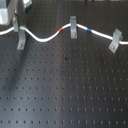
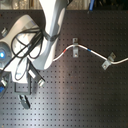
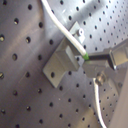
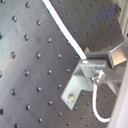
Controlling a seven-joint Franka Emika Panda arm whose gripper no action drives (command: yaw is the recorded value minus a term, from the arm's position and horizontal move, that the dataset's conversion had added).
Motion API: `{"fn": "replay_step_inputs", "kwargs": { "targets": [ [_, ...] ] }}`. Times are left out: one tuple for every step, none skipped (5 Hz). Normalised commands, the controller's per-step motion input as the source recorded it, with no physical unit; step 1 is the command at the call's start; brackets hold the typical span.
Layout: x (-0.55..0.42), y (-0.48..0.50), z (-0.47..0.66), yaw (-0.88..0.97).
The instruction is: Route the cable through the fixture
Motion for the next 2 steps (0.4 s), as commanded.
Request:
{"fn": "replay_step_inputs", "kwargs": {
  "targets": [
    [-0.167, 0.005, 0.22, 0.07],
    [-0.167, 0.006, 0.16, 0.05]
  ]
}}
